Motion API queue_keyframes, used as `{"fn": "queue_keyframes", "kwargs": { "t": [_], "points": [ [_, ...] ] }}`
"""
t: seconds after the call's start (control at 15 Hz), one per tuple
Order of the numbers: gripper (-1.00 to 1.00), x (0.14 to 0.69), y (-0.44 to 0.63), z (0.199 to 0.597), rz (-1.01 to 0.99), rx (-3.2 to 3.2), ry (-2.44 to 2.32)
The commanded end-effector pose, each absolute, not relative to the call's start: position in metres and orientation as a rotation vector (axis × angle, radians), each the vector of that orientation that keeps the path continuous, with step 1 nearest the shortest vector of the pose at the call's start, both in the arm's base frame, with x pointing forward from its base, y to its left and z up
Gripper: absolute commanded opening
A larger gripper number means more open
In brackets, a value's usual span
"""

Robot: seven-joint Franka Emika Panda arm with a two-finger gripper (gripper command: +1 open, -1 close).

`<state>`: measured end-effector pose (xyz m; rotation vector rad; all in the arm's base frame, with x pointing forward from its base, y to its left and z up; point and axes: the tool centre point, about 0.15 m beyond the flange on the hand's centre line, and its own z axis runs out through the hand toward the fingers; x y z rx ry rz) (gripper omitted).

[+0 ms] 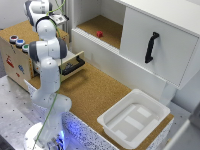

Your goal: Lift the yellow block

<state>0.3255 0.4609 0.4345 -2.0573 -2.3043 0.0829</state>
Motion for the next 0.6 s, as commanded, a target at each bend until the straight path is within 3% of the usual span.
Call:
{"fn": "queue_keyframes", "kwargs": {
  "t": [0.0, 0.53],
  "points": [
    [-1.0, 0.307, 0.462, 0.415, -0.031, -2.097, -2.271],
    [-1.0, 0.289, 0.431, 0.447, -0.236, -2.298, -2.153]
  ]
}}
